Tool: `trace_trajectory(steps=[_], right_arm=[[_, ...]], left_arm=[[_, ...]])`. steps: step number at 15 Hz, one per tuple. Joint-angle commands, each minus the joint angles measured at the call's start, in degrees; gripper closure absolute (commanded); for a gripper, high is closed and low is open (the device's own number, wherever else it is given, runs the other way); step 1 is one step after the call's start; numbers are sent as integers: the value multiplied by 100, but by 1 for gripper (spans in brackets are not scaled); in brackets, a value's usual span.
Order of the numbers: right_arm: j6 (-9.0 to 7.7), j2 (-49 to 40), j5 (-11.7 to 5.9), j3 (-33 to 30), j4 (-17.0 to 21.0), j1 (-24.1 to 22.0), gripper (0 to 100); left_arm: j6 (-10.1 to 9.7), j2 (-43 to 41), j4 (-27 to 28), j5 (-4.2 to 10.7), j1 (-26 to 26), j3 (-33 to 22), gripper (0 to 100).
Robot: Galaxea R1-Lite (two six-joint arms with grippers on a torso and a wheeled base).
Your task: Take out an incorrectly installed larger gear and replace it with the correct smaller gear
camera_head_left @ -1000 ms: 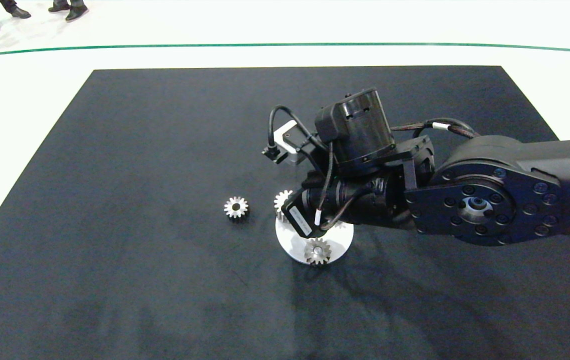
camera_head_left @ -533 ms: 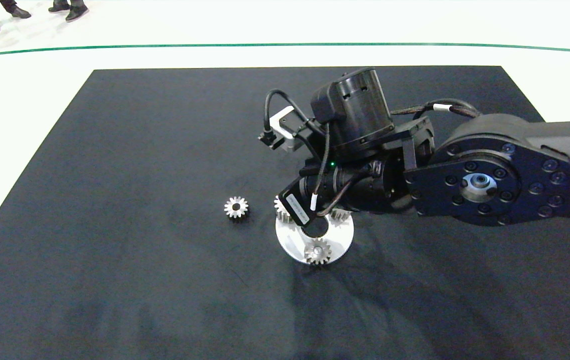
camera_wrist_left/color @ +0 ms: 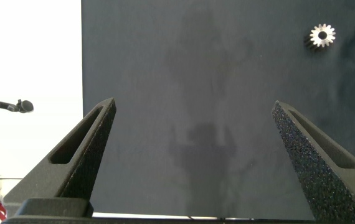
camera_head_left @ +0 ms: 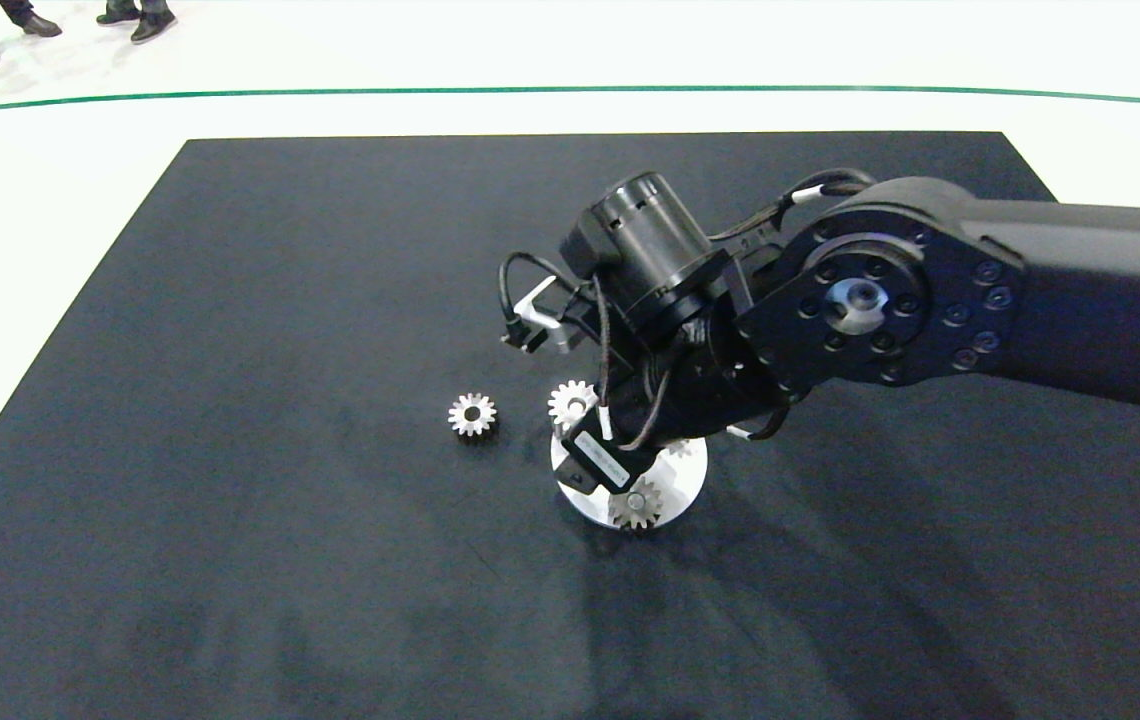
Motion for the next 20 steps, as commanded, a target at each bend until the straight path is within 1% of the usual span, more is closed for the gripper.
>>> trace_trajectory(steps=[1, 3, 4, 5, 6, 7, 8, 9, 10, 11, 13, 17, 19, 20], right_arm=[[29, 489, -7, -29, 44, -50, 0], [152, 472, -25, -29, 44, -85, 0], [275, 419, -25, -29, 70, -85, 0], [459, 322, -34, -29, 88, -85, 0], [486, 217, -34, -29, 70, -94, 0], [494, 120, -25, -29, 35, -94, 0], [503, -64, -16, -29, -185, -85, 0], [494, -170, -25, -29, -475, -85, 0], [486, -355, -34, 180, -1020, -85, 0], [477, -442, -42, 514, -1240, -85, 0], [503, -416, -34, 707, -1257, -94, 0], [503, -170, -34, 655, -1301, -76, 0], [503, -21, -34, 663, -1556, -94, 0], [503, 32, -34, 663, -1626, -94, 0]], left_arm=[[3, 3, 27, 3, 3, -1, 0], [3, 3, 27, 3, 3, -1, 0], [3, 3, 27, 3, 3, -1, 0], [3, 3, 27, 3, 3, -1, 0], [12, 3, 27, 3, 3, -1, 0], [12, 3, 27, 3, 3, -1, 0], [12, 3, 27, 3, 3, -1, 0], [12, 3, 27, 3, 3, -1, 0], [12, 3, 27, 3, 3, -1, 0], [12, 3, 27, 3, 3, -1, 0], [12, 3, 27, 3, 3, -1, 0], [12, 3, 27, 3, 3, -1, 0], [12, 3, 27, 3, 3, -1, 0], [12, 3, 27, 3, 3, -1, 0]])
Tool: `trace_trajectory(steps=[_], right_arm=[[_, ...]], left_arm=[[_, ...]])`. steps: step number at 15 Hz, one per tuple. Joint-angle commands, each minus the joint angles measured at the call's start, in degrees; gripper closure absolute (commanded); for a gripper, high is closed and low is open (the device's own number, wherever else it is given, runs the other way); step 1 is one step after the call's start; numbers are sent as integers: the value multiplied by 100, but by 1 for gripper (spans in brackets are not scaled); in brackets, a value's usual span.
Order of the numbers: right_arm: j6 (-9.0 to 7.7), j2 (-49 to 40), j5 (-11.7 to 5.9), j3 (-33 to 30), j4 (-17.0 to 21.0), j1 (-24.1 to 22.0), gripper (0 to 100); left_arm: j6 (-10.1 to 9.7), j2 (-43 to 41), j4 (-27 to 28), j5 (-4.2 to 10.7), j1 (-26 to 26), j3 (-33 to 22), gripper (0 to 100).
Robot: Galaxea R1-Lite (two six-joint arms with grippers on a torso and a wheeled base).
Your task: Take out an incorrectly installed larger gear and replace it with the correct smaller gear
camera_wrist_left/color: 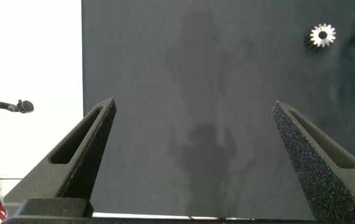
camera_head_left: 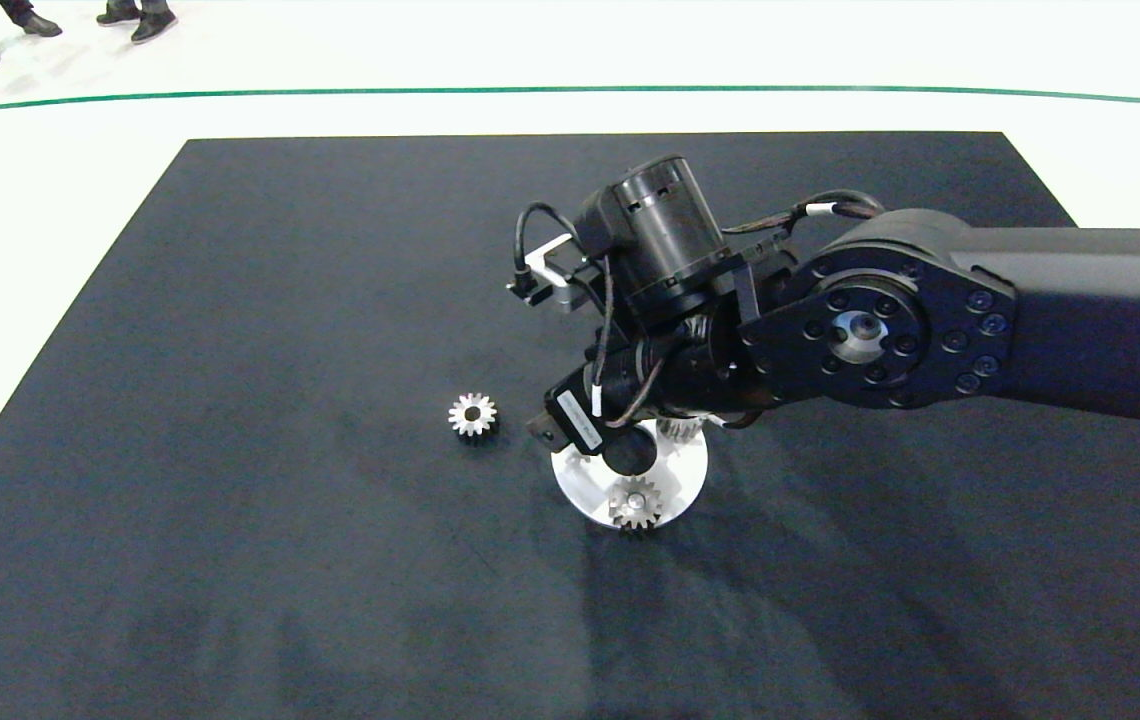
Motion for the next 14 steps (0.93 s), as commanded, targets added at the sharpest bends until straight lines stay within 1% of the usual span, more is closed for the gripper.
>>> trace_trajectory(steps=[1, 6, 8, 10, 14], right_arm=[[-8, 234, -9, -1, -66, -9, 0], [-8, 313, -9, -1, -92, -17, 0], [-8, 322, -9, 8, -110, -52, 3], [-8, 357, -9, 16, -224, -79, 8], [-78, 357, -18, 43, -259, -88, 15]], left_arm=[[3, 6, 27, 3, 3, -1, 0], [3, 6, 27, 3, 3, -1, 0], [12, -3, 27, 12, 3, -1, 0], [3, -3, 27, 3, 3, -1, 0], [56, -3, 27, 3, 11, -1, 0]])
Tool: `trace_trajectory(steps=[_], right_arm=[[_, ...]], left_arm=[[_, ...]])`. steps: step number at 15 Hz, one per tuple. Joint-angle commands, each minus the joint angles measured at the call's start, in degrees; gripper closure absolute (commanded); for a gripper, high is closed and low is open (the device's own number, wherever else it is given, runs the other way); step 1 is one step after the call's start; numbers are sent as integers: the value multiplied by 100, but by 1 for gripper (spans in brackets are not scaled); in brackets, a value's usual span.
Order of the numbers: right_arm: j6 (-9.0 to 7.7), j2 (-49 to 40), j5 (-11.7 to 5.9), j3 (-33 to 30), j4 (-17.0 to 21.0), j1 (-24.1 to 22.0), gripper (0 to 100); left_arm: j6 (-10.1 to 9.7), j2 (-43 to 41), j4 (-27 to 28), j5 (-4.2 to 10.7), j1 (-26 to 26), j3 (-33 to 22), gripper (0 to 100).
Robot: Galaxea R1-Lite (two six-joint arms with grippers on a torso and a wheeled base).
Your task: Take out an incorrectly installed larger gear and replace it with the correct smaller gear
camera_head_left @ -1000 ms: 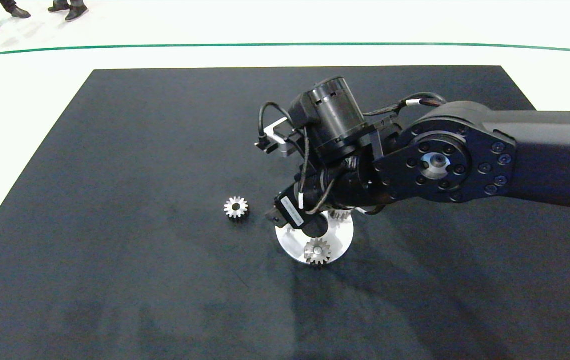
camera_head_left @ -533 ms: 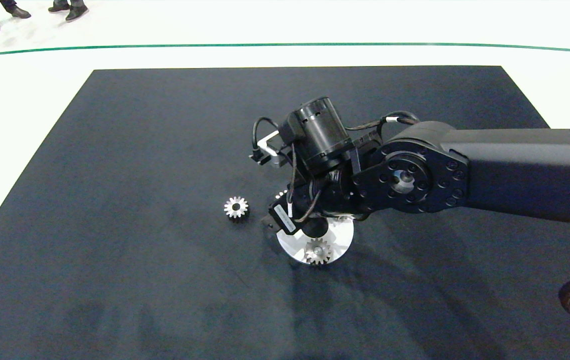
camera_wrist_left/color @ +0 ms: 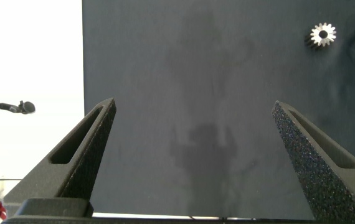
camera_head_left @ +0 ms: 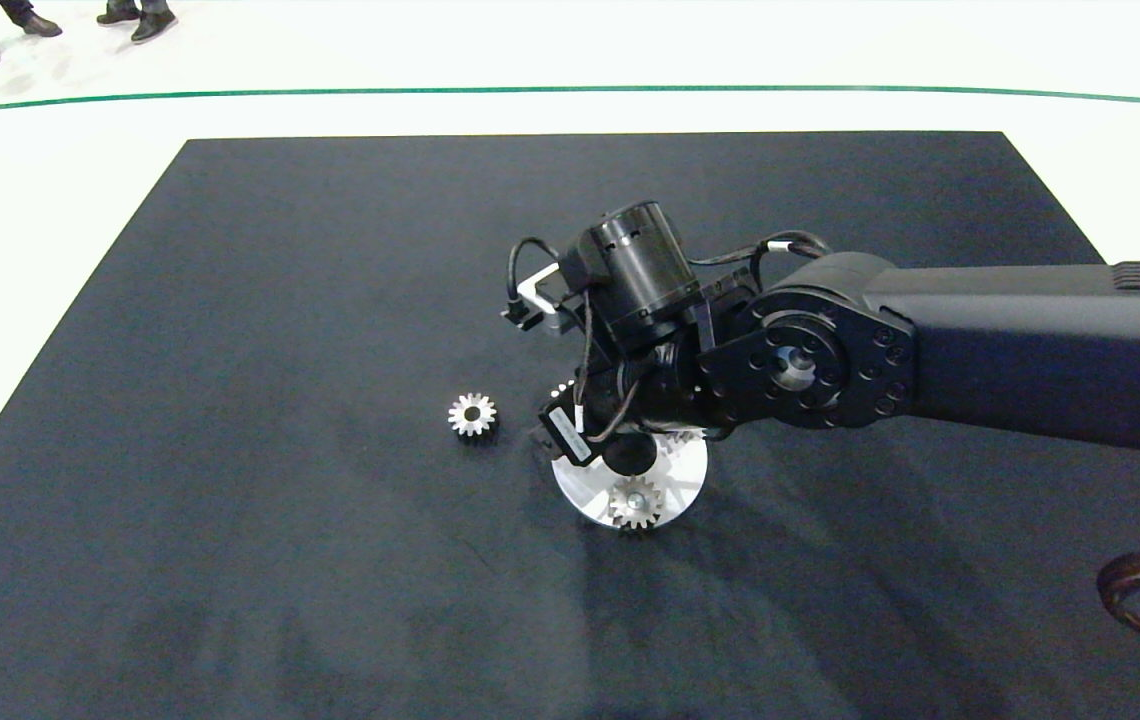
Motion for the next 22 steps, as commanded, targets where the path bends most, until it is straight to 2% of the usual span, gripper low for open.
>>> trace_trajectory(steps=[1, 3, 5, 8, 10, 20, 22], right_arm=[[-34, 14, -10, 40, 14, 11, 17], [-87, 5, -18, 49, 14, 29, 21], [-122, 14, -168, 49, 14, 20, 26], [-131, 14, -185, 75, 14, 11, 32], [-210, 5, -212, 172, 14, 20, 35], [-228, 32, -229, 207, 14, 20, 56], [-219, 32, -256, 225, 14, 20, 57]], left_arm=[[6, -2, 27, 6, 6, -1, 0], [6, -19, 27, 6, 15, -1, 0], [6, -11, 19, 6, 15, -1, 0], [6, 7, 10, 14, 33, -18, 0], [6, -2, 10, 6, 33, -10, 0], [6, -11, 10, 14, 33, -10, 0], [6, -11, 10, 14, 33, -10, 0]])
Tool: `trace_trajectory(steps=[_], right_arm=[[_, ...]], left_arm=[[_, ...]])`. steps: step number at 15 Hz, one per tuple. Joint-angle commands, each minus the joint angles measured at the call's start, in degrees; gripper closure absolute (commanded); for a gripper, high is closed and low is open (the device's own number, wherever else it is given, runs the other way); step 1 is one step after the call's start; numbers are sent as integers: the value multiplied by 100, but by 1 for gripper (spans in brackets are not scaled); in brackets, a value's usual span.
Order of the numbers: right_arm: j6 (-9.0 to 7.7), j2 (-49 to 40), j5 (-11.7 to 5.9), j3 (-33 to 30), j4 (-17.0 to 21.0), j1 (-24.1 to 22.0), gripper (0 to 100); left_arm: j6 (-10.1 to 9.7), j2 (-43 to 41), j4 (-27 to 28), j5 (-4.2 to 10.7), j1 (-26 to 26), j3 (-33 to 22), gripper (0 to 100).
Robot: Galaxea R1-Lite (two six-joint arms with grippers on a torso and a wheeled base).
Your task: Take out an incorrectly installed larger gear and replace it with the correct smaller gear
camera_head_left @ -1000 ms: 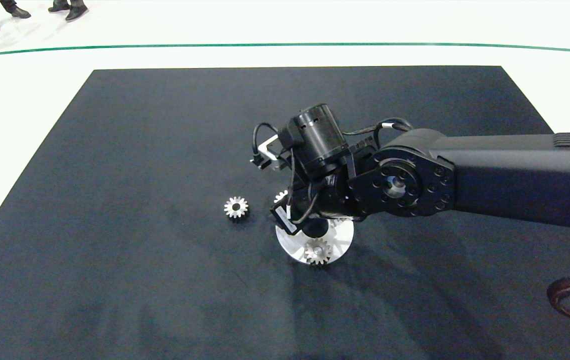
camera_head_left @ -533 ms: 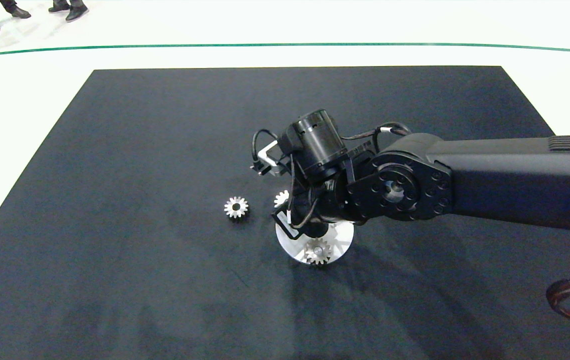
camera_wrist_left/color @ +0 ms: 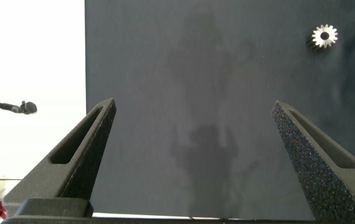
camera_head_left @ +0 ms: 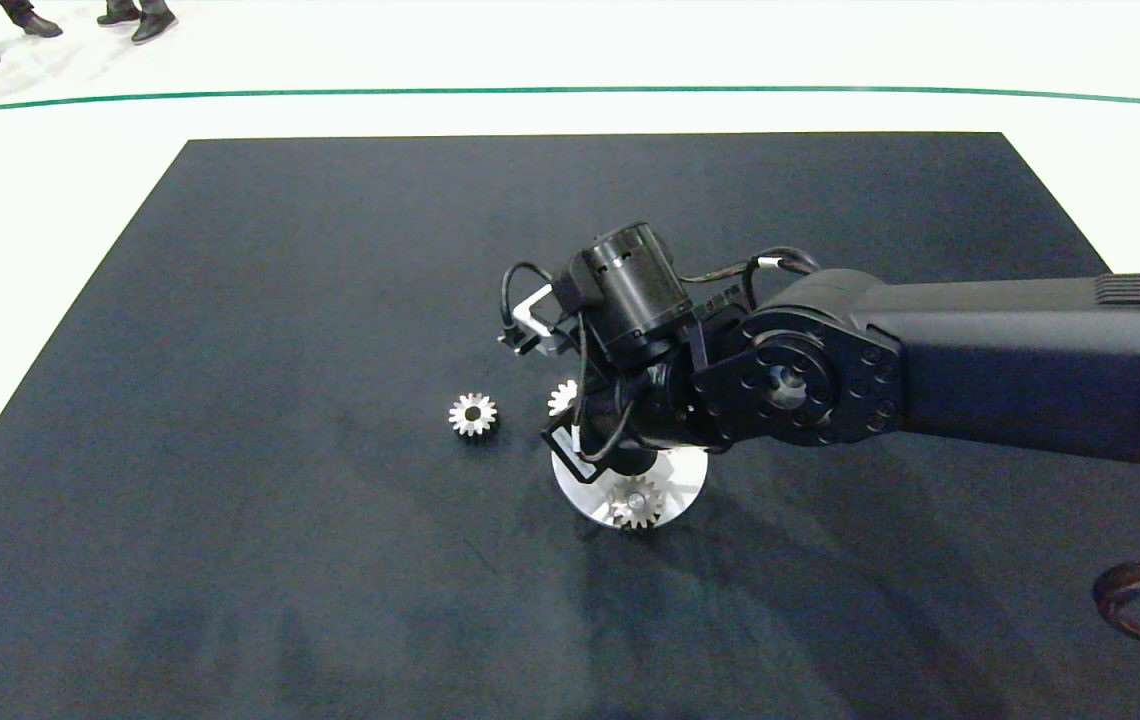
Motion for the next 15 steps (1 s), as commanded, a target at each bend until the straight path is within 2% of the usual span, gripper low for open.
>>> trace_trajectory(steps=[1, 5, 10, 15], right_arm=[[6, 6, -22, 64, 7, 2, 59], [-3, -12, -22, 292, -388, 46, 66], [-3, -56, -109, 301, -388, 134, 77], [6, -100, -109, 301, -415, 169, 86]], left_arm=[[4, -1, 28, -3, 2, 1, 0], [4, -1, 28, 6, 2, 1, 0], [4, -10, 28, 6, 2, 1, 0], [4, -10, 28, 6, 2, 1, 0]])
